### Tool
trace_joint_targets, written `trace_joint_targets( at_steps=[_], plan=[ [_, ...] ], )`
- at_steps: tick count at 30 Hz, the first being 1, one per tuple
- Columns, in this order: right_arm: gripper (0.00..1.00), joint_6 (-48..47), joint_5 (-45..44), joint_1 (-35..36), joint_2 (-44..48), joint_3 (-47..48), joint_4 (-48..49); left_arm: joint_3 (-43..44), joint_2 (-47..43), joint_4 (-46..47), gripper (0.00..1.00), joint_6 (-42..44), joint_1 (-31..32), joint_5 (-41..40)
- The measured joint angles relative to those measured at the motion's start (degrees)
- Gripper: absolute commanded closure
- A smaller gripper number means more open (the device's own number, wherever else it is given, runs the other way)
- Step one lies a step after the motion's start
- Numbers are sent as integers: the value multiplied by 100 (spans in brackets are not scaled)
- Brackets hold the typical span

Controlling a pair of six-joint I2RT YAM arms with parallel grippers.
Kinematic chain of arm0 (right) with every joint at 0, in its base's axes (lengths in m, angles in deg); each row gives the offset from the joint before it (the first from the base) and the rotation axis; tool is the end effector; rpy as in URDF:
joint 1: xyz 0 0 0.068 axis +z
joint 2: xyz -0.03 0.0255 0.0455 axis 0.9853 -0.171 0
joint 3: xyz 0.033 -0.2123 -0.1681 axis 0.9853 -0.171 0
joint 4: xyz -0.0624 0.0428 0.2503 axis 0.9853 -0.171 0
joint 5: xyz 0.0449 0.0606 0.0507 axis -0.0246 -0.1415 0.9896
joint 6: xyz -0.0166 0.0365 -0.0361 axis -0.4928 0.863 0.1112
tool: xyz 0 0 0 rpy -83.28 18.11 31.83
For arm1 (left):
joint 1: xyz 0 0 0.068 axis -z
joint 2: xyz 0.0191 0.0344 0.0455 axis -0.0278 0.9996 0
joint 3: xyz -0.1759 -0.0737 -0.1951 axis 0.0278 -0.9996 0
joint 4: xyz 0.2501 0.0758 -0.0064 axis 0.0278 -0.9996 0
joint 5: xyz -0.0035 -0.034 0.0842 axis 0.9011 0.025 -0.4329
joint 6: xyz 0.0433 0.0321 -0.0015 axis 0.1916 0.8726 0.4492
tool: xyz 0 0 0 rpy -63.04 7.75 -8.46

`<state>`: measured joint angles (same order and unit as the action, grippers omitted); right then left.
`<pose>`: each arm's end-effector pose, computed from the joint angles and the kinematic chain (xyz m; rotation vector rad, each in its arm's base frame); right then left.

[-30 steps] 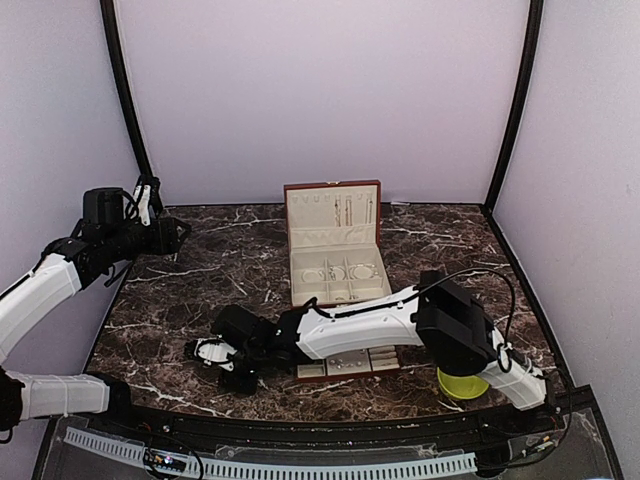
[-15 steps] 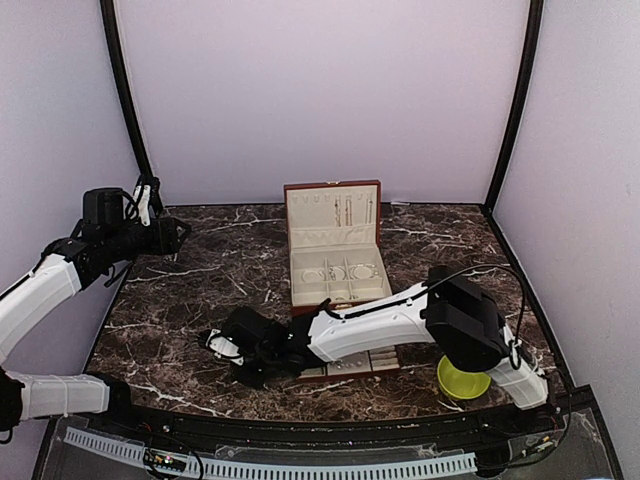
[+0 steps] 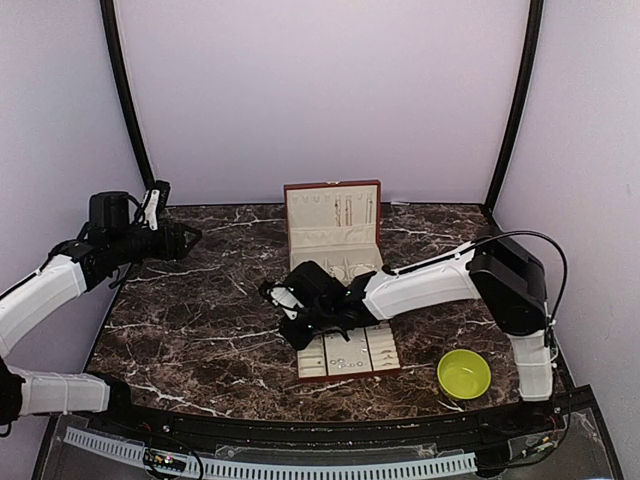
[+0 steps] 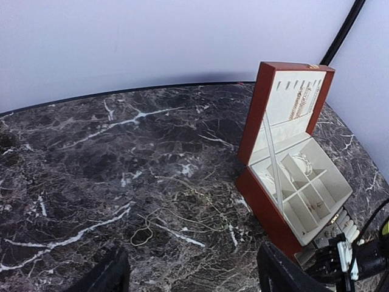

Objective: Organize the mixed jewelry

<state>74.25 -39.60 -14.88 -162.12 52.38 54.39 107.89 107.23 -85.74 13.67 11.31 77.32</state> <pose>0.1933 0.4193 0.1415 -1.1894 2.1715 0.5733 0.2344 -0.0508 0.2994 0.2542 1.9287 -0.4799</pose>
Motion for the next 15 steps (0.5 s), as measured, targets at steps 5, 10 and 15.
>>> trace_joint_targets(
  at_steps=[5,10,15],
  plan=[
    [100,404,605,-271,424,-326,455,-20,216,109,26,26,319,295],
    [100,538,999,-378,610,-385,767,-22,413,186,26,101,632,507],
    [86,339,1082,-354,597,-339,527,-22,551,249,25,85,688,623]
  ],
)
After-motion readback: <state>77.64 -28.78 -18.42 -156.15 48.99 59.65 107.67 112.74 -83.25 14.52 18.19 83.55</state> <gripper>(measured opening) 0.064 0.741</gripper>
